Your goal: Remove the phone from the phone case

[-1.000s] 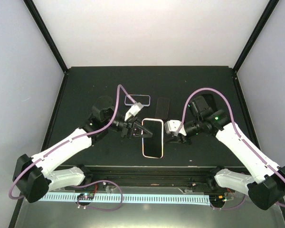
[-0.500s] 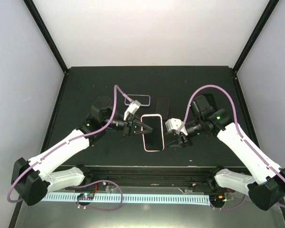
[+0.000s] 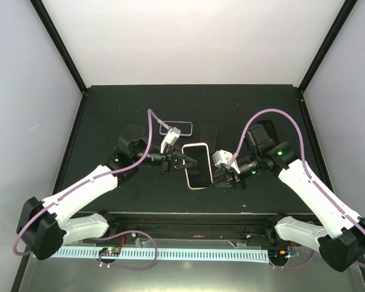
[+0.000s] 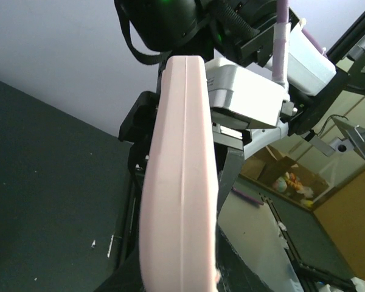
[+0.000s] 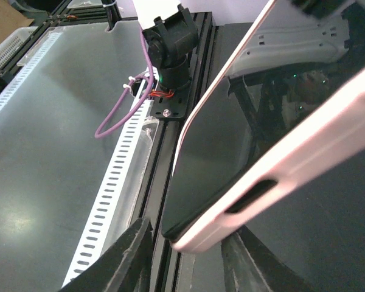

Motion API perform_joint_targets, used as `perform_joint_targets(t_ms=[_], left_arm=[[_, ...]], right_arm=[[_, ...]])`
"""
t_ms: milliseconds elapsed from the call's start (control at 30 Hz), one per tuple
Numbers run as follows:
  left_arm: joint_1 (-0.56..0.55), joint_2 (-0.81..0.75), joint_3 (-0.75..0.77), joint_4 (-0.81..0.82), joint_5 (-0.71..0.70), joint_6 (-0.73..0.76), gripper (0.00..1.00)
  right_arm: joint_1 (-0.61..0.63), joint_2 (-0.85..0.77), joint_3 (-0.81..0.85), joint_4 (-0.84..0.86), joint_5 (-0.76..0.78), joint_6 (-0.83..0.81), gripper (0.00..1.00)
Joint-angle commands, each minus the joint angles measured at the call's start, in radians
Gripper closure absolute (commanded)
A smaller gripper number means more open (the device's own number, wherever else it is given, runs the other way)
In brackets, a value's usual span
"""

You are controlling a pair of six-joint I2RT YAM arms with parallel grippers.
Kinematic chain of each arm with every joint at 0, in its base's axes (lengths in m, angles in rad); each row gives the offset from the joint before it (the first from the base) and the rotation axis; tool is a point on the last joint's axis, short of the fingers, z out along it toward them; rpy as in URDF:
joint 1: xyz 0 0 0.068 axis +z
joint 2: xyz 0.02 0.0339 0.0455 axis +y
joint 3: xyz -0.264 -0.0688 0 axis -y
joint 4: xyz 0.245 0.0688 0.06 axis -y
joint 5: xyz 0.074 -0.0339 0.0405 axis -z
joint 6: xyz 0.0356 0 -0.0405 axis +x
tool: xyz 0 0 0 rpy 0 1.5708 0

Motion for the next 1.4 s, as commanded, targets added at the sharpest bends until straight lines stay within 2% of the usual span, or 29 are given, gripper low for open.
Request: perform_joint_targets(t_ms=[0, 167, 300, 500, 633, 667, 767, 833, 1167, 1267, 1367], left_arm=[[0.004, 0.003, 0.054, 0.093, 0.083, 0.002, 0.98], [0.005, 0.009, 0.068, 0.079, 0.123, 0.002, 0.98], [0.004, 0.007, 0.076, 0.061, 0.134, 0.004, 0.98], [0.005, 0.005, 0.082, 0.051, 0.144, -0.001, 0.98], [0.005, 0.007, 0.081, 0.054, 0.144, -0.007, 0.98], [0.005, 0.007, 0.081, 0.055, 0.143, -0.007, 0.98], [0.004, 0.004, 0.083, 0.047, 0.129, 0.005, 0.98], [0.005, 0.004, 0.085, 0.033, 0.118, 0.018, 0.99], [0.005, 0.010, 0.079, 0.038, 0.110, 0.019, 0.99], [0.005, 0.006, 0.077, 0.037, 0.107, 0.021, 0.99], [0.005, 0.004, 0.077, 0.030, 0.105, 0.026, 0.99]], right_arm=[[-0.003, 0.003, -0.012, 0.018, -0.010, 0.001, 0.71], [-0.003, 0.007, -0.009, -0.010, 0.010, -0.047, 0.72], [-0.003, 0.016, -0.011, -0.049, 0.029, -0.104, 0.62], [-0.002, 0.003, -0.034, 0.004, 0.086, -0.074, 0.61], [-0.003, 0.006, -0.029, 0.009, 0.066, -0.063, 0.61], [-0.003, 0.006, -0.025, -0.002, 0.051, -0.072, 0.59], [-0.002, 0.013, -0.014, -0.062, 0.001, -0.126, 0.44], [-0.003, 0.013, -0.012, -0.070, -0.024, -0.123, 0.39], [-0.003, 0.017, -0.002, -0.003, -0.059, -0.001, 0.52], [-0.003, 0.022, 0.004, 0.001, -0.065, 0.015, 0.53], [-0.003, 0.031, 0.010, -0.013, -0.079, 0.008, 0.49]])
